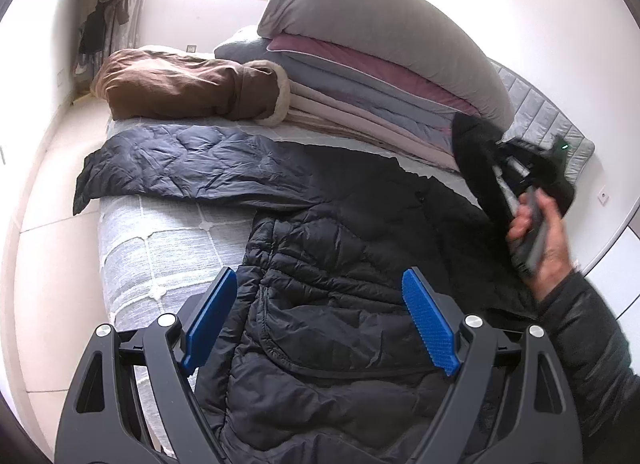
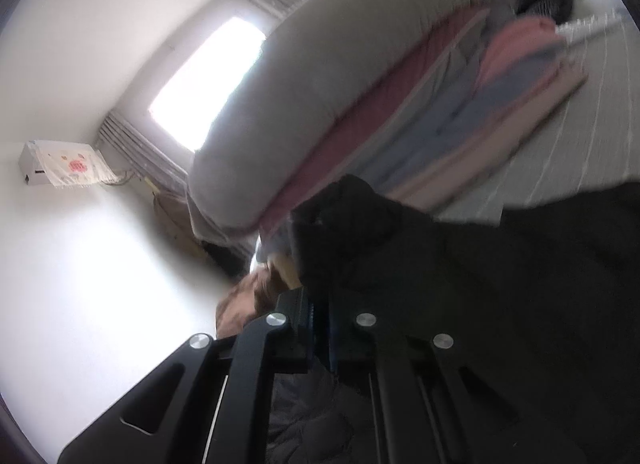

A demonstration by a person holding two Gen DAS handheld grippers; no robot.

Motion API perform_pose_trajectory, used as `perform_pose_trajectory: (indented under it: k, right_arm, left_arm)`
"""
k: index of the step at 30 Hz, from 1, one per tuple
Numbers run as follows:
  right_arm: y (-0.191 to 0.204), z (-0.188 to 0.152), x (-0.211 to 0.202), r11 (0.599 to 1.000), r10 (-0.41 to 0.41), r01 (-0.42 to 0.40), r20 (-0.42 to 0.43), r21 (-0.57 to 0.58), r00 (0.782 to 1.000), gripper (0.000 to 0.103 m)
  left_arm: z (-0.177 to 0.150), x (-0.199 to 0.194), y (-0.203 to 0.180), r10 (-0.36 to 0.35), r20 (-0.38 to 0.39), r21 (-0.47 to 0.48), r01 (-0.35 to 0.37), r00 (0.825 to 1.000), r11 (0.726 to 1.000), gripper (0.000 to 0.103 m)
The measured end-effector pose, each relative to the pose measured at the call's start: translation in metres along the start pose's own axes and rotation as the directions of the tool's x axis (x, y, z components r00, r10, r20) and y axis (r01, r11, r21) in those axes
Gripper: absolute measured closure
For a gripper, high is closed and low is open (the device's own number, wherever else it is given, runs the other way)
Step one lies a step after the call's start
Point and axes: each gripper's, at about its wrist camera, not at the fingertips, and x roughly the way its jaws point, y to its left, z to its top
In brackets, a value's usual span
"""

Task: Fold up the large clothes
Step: 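Release the sleeve and move the right tool over the jacket body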

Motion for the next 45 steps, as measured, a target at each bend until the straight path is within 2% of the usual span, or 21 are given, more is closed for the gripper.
perform_pose_trajectory:
  k: [5,9,12,13,14,15,16,18,20,23,27,32,35,36,39,42,45]
  right_arm:
    - [-0.020,-0.029,0.021,0.998,-0.057,0.058,-0.073,0.007,0.996,0.097]
    - [-0.044,-0.049,0.033,0.995,-0.091,0.095,-0.151,0.019,0.984,0.097]
    - [-0.052,-0.062,0.049,0.993,-0.108,0.118,-0.228,0.031,0.968,0.090]
    - [-0.053,-0.067,0.054,0.993,-0.104,0.117,-0.255,0.034,0.961,0.078]
    - [-0.053,-0.072,0.062,0.993,-0.095,0.111,-0.298,0.037,0.950,0.060]
    - [-0.052,-0.078,0.068,0.993,-0.097,0.112,-0.333,0.026,0.938,0.055]
    - [-0.048,-0.083,0.071,0.995,-0.095,0.102,-0.352,0.001,0.931,0.055]
    - [-0.036,-0.086,0.067,0.997,-0.082,0.073,-0.344,-0.039,0.936,0.055]
    - [-0.022,-0.082,0.050,0.997,-0.052,0.034,-0.277,-0.072,0.959,0.055]
    - [-0.020,-0.070,0.037,0.998,-0.053,0.045,-0.210,-0.041,0.976,0.055]
    - [-0.046,-0.067,0.045,0.993,-0.095,0.107,-0.239,0.041,0.967,0.055]
    - [-0.072,-0.085,0.072,0.980,-0.132,0.175,-0.343,0.097,0.930,0.055]
    - [-0.075,-0.084,0.069,0.980,-0.120,0.168,-0.348,0.111,0.930,0.055]
    - [-0.071,-0.081,0.064,0.982,-0.107,0.152,-0.326,0.116,0.939,0.055]
    - [-0.043,-0.074,0.044,0.995,-0.082,0.096,-0.285,0.035,0.955,0.055]
    - [-0.010,-0.081,0.031,0.996,-0.075,0.059,-0.294,-0.063,0.953,0.054]
    - [0.017,-0.093,0.014,0.982,-0.120,0.069,-0.306,-0.175,0.944,0.047]
  left_arm:
    - [0.001,0.000,0.002,-0.018,-0.001,-0.013,0.018,1.000,1.000,0.022]
    - [0.001,0.000,0.003,-0.027,-0.003,-0.023,0.027,1.000,0.999,0.022]
    - [0.001,0.001,0.004,-0.032,-0.003,-0.028,0.032,0.999,0.999,0.022]
    - [0.001,0.001,0.004,-0.032,-0.004,-0.028,0.032,0.999,0.999,0.022]
    - [0.001,0.001,0.005,-0.032,-0.005,-0.028,0.032,0.999,0.999,0.022]
    - [0.001,0.001,0.005,-0.033,-0.005,-0.029,0.033,0.999,0.999,0.022]
    - [0.001,0.001,0.005,-0.035,-0.007,-0.031,0.034,0.999,0.999,0.022]
    - [0.001,0.000,0.005,-0.036,-0.006,-0.034,0.036,0.999,0.999,0.022]
    - [0.001,0.000,0.006,-0.037,-0.004,-0.036,0.036,0.999,0.999,0.022]
    - [0.001,0.000,0.006,-0.041,-0.004,-0.038,0.041,0.999,0.998,0.022]
    - [0.001,-0.001,0.005,-0.041,-0.003,-0.034,0.041,0.999,0.999,0.022]
    - [0.001,0.000,0.006,-0.044,-0.007,-0.036,0.044,0.999,0.998,0.022]
    - [0.001,0.001,0.005,-0.041,-0.011,-0.035,0.041,0.999,0.999,0.022]
    - [0.001,0.001,0.005,-0.040,-0.011,-0.035,0.040,0.999,0.999,0.022]
    - [0.001,0.000,0.006,-0.034,-0.006,-0.036,0.033,0.999,0.999,0.022]
    - [0.002,0.000,0.010,-0.038,-0.009,-0.055,0.038,0.999,0.998,0.022]
    - [0.002,0.002,0.015,-0.056,-0.028,-0.070,0.054,0.998,0.996,0.022]
